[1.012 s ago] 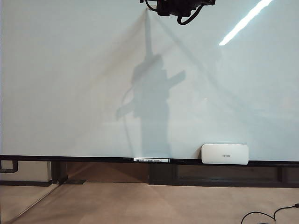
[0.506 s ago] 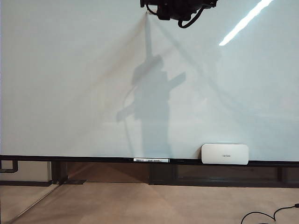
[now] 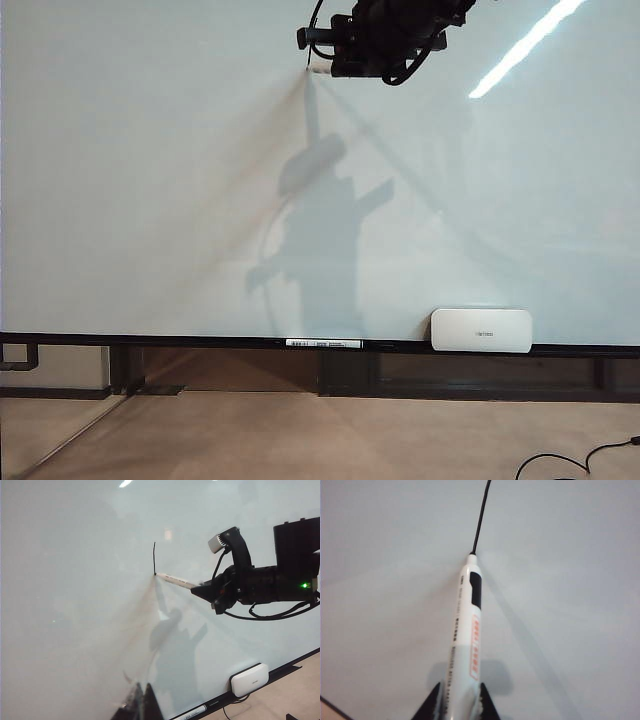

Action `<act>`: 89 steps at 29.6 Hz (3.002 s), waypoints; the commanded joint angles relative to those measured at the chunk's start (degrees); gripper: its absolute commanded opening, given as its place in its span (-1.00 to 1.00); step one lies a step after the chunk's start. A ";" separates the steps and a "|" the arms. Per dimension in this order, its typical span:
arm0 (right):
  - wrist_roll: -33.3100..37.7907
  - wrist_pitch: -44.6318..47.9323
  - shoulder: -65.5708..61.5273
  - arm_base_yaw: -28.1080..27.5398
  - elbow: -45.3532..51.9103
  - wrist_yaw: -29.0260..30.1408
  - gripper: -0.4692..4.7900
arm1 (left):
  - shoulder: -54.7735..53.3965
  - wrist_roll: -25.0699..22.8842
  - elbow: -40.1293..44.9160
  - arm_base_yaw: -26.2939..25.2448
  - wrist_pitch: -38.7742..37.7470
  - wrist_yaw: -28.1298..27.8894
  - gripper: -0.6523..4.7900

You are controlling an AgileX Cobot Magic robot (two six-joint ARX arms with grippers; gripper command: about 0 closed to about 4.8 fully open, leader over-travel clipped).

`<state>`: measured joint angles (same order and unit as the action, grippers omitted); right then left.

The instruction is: Reach to the right to find the marker pen, pick it up, and write the number 18 on the whiteboard.

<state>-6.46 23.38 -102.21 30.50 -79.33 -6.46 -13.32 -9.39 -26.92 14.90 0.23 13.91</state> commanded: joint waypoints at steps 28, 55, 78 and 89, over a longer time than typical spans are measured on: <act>-4.35 -0.52 4.61 3.26 -0.24 -7.08 -0.83 | 0.07 -0.26 -0.22 0.02 0.59 8.39 -0.78; -7.78 4.07 4.90 3.17 -0.24 -12.09 -0.83 | 0.07 -0.33 -0.20 0.00 -5.44 10.38 -0.78; -8.81 4.31 5.27 1.51 -0.24 -12.35 -0.83 | 0.07 -1.18 -0.20 0.00 -5.73 10.36 -0.78; -8.61 4.15 5.27 1.07 -0.24 -10.29 -0.83 | 0.07 -1.18 -0.20 0.00 -5.70 10.36 -0.78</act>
<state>-15.09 26.28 -97.34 31.66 -79.33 -16.86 -13.30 -10.52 -26.92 14.87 -5.85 23.99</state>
